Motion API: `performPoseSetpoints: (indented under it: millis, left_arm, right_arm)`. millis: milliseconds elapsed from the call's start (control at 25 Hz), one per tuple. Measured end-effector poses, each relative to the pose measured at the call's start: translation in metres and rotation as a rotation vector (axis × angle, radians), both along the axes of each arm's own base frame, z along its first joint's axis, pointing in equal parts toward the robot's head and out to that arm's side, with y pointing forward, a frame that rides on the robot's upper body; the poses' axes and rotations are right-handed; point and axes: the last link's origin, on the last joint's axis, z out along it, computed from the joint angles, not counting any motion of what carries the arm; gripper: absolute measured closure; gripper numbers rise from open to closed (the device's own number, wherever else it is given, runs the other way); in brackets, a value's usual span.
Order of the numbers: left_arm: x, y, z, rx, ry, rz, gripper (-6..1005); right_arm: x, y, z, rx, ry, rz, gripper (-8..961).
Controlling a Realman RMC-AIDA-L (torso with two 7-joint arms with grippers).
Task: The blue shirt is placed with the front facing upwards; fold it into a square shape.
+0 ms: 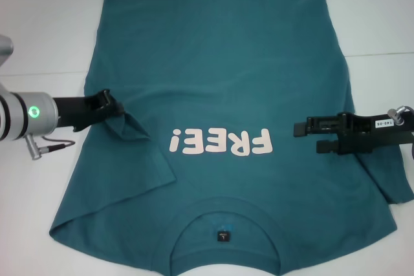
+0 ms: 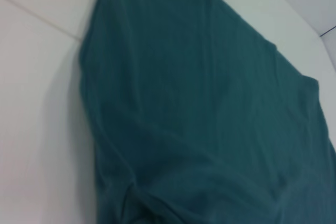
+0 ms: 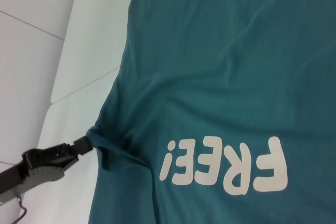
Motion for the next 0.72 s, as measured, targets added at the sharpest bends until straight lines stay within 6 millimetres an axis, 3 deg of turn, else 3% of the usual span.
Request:
performPoseSetpoints:
  millis: [560,720]
  left_arm:
    - [0.017,0.014,-0.014,0.08,0.04,-0.015,1000]
    - [0.018,0.016,-0.015,0.106,0.029,-0.004,953]
  right_arm:
    - [0.001,-0.001,0.0,-0.001,-0.001,-0.003,58]
    - [0.001,-0.001,0.0,-0.001,-0.002,-0.003,58]
